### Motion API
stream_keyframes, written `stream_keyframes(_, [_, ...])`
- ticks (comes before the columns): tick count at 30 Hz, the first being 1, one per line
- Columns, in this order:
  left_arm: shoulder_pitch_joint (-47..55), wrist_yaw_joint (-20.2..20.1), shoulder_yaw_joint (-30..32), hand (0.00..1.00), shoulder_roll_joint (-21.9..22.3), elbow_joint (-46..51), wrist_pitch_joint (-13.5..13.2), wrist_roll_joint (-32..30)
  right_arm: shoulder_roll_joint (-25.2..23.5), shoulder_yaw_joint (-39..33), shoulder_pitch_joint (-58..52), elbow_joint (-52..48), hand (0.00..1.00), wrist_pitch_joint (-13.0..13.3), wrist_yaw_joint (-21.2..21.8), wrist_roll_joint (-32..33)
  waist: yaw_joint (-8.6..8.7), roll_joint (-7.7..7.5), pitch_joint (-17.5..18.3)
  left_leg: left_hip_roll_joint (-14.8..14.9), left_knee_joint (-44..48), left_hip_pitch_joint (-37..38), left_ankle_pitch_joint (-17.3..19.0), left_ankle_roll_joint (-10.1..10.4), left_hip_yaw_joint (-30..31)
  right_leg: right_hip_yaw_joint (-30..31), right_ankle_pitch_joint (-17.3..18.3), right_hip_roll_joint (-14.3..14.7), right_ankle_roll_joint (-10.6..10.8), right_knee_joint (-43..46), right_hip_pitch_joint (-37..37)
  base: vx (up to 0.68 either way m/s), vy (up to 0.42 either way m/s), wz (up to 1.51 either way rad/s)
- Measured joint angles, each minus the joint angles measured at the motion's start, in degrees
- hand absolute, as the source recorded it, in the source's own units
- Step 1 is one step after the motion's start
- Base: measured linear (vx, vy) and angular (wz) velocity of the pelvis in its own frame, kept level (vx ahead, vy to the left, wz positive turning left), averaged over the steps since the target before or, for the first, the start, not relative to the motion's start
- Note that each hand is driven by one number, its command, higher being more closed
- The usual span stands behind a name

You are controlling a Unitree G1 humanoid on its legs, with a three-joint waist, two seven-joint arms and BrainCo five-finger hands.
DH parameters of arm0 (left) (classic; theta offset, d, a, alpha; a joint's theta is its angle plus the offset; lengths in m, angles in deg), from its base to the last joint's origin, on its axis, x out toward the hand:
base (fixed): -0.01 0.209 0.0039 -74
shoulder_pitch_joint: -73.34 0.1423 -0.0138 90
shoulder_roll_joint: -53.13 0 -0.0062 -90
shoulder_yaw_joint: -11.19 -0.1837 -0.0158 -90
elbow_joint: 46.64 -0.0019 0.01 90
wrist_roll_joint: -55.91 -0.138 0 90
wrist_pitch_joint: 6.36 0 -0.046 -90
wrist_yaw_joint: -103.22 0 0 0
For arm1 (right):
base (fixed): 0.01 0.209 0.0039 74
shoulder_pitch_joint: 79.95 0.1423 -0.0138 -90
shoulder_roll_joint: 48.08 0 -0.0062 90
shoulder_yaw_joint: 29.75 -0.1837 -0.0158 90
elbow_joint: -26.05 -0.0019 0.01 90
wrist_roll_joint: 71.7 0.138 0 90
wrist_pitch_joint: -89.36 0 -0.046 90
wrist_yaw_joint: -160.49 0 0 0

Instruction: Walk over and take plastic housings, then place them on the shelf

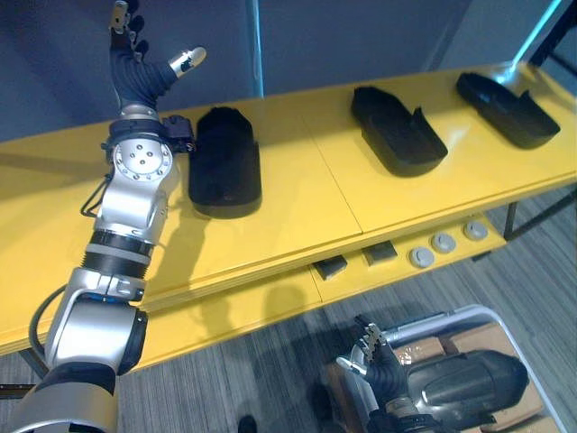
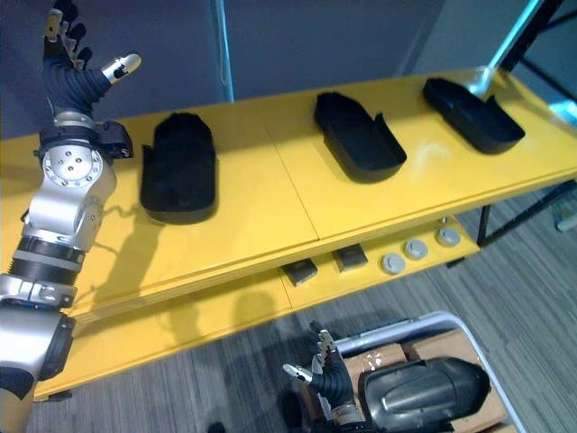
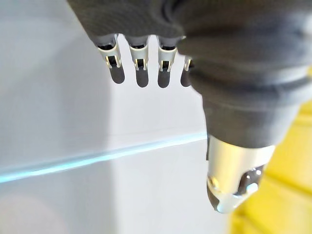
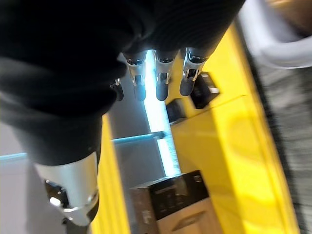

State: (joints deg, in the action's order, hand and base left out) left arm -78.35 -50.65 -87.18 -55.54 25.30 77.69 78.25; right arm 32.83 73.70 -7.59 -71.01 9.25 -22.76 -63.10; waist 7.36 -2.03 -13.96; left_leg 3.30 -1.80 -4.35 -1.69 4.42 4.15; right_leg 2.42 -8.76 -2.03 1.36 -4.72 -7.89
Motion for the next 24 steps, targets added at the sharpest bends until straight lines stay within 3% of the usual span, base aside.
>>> stream_keyframes(1, [2.20, 0.55, 1.02, 0.00, 0.98, 2.26, -0.23, -0.05, 0.00, -0.08, -0.02, 0.18, 0.00, 0.00, 0.00, -0.06, 0.00, 0.23, 0.90, -0.10, 0.00, -0.19, 0.00, 0.00, 0.43, -0.33, 0.06, -0.10, 0.01, 0.00, 0.00, 0.01, 0.039, 0.21])
stream_keyframes(2, [9.67, 1.35, 3.63, 1.00, 3.14, 9.37, -0.69, -0.46, 0.03, -0.52, 0.05, 1.00, 0.00, 0.00, 0.00, -0.18, -0.18, 0.62, 2.51, -0.23, -0.02, -0.19, -0.04, -0.01, 0.86, -0.90, 0.16, -0.26, 0.05, 0.00, 0.20, 0.02, 0.039, 0.21])
stream_keyframes(4, [21.26, 1.61, 7.52, 1.00, 7.50, 19.24, -1.42, -2.70, -0.15, -0.82, -0.24, 1.13, 0.00, 0.01, 0.02, -0.22, -0.65, 1.21, 3.34, -0.41, -0.23, 0.60, -0.13, -0.07, 1.17, -1.30, 0.35, -0.30, 0.17, 0.00, 0.97, 0.02, 0.025, 0.15])
stream_keyframes(6, [35.90, 1.97, 8.81, 1.00, 14.74, 26.97, -1.82, -7.72, -0.72, -2.07, -0.68, 1.12, 0.00, 0.03, 0.07, -0.47, -1.85, 1.93, 4.83, -0.50, -1.05, 0.86, -0.36, 0.14, 1.82, -1.87, 0.66, -0.47, 0.28, 0.00, 1.19, 0.01, 0.025, 0.15])
stream_keyframes(10, [52.73, -0.09, 6.35, 1.00, 21.63, 31.00, -1.78, -12.75, -1.17, -2.92, -0.71, 1.11, 0.00, 0.18, 0.55, -1.20, -2.81, 2.36, 5.49, -0.49, -2.65, 0.53, -1.24, 0.55, 2.41, -3.06, 1.10, -0.74, 0.42, 0.02, 0.59, -0.01, 0.002, 0.16])
stream_keyframes(16, [58.77, -4.48, 3.36, 1.00, 24.39, 31.06, -1.80, -13.02, -2.23, -4.78, -0.97, 1.05, 0.00, 0.22, 0.17, -1.21, -2.53, 2.81, 5.70, -0.70, -3.07, -2.89, -2.32, 0.83, 2.16, -2.98, 0.74, -1.00, 0.55, 0.21, -3.17, -0.01, -0.005, 0.00])
stream_keyframes(24, [52.82, -5.22, 4.00, 1.00, 24.17, 25.16, -2.72, -12.32, -2.23, -4.46, -0.03, 1.06, 0.00, 0.31, -0.74, -1.21, -1.95, 3.79, 4.84, -0.52, -2.98, -5.59, -2.35, 0.82, 0.24, -1.20, -0.35, -0.69, 0.44, 0.33, -6.77, 0.03, 0.015, -0.13])
